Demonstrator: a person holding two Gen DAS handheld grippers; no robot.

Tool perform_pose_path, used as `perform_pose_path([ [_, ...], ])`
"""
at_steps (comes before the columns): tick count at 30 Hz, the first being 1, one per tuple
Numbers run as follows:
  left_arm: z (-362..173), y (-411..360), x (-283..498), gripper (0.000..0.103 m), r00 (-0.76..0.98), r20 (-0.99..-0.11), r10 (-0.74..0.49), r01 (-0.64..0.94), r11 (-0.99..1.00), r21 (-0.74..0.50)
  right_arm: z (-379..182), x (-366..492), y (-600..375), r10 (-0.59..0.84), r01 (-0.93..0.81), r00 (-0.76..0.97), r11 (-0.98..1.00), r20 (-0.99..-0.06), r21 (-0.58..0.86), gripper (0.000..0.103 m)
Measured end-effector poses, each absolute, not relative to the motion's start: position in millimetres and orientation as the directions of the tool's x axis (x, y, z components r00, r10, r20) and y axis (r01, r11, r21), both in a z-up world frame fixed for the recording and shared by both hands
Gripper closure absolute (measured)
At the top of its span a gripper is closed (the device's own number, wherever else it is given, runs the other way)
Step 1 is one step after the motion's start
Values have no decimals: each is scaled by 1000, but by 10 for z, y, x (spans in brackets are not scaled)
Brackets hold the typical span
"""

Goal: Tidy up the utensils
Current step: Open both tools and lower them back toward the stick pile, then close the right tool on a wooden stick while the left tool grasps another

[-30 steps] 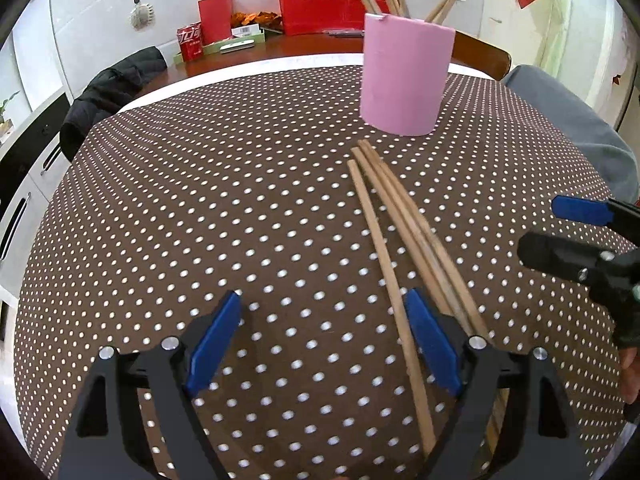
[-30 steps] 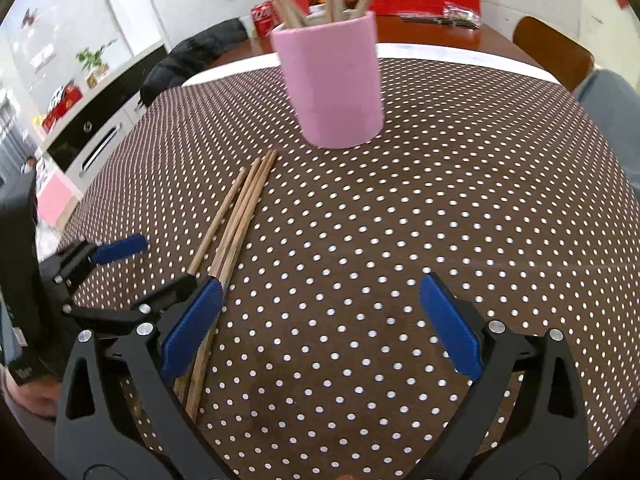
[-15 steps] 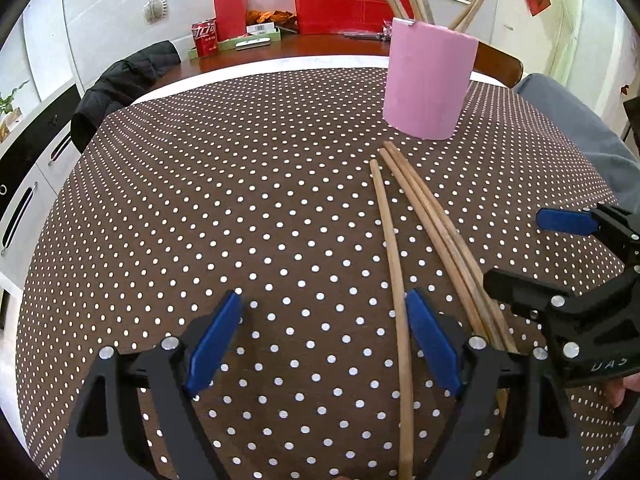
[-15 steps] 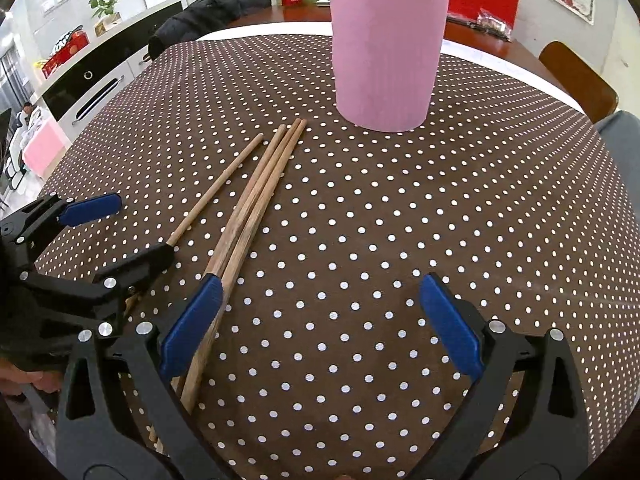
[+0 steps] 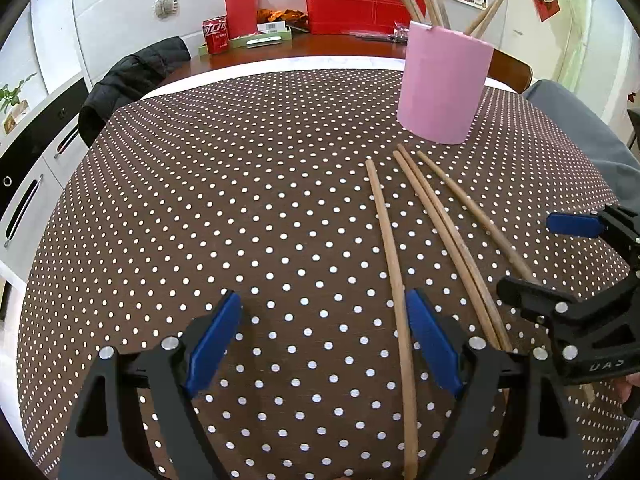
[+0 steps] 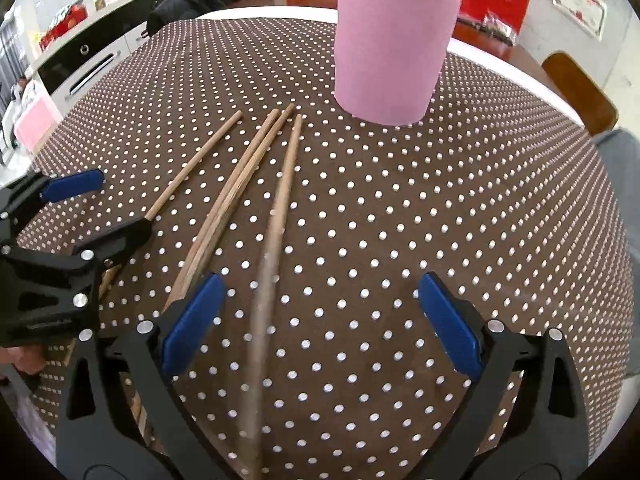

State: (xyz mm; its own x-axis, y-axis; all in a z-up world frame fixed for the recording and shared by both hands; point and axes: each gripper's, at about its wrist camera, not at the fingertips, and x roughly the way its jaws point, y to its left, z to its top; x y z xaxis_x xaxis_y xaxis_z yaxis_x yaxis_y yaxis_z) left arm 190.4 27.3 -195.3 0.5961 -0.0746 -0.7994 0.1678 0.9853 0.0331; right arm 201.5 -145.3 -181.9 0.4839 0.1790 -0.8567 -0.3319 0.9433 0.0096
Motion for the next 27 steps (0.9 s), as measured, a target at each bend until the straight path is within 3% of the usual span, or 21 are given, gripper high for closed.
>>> perform_pose_path([
  [4, -1953, 269, 1928, 20, 595, -800, -76, 175, 984, 36, -1837, 2058, -1449, 171, -307, 504, 952, -847, 10, 7],
  [7, -1935, 237, 2012, 20, 589, -804, -73, 191, 980, 50, -1809, 2174, -1431, 169, -301, 504, 954, -847, 10, 14],
  [11, -1920, 126, 2145, 20, 572, -817, -81, 233, 970, 67, -1790, 2353, -1388, 167, -315, 497, 949, -851, 3, 28],
  [12, -1923, 115, 2165, 24, 563, -821, -92, 241, 969, 57, -1778, 2375, -1369, 171, -325, 493, 946, -853, 2, 38],
  [13, -1922, 106, 2179, 30, 553, -825, -118, 256, 966, 34, -1761, 2375, -1345, 180, -342, 489, 940, -853, 3, 45],
  [14, -1898, 83, 2187, 43, 553, -823, -127, 272, 962, 35, -1745, 2364, -1305, 187, -361, 485, 932, -854, -1, 58],
  [15, -1884, 69, 2187, 66, 550, -823, -139, 289, 957, 31, -1734, 2359, -1269, 189, -374, 483, 927, -855, -6, 73],
  [17, -1856, 44, 2197, 97, 528, -833, -168, 319, 948, 11, -1718, 2348, -1218, 190, -386, 480, 923, -856, -11, 95],
  [21, -1828, 62, 2121, 98, 546, -811, -208, 320, 947, -28, -1703, 2309, -1415, 284, -356, 491, 928, -824, 108, 97],
  [27, -1540, 194, 2027, 98, 660, -707, -254, 246, 962, -115, -1470, 2197, -1874, 454, -336, 574, 890, -681, 310, 97],
])
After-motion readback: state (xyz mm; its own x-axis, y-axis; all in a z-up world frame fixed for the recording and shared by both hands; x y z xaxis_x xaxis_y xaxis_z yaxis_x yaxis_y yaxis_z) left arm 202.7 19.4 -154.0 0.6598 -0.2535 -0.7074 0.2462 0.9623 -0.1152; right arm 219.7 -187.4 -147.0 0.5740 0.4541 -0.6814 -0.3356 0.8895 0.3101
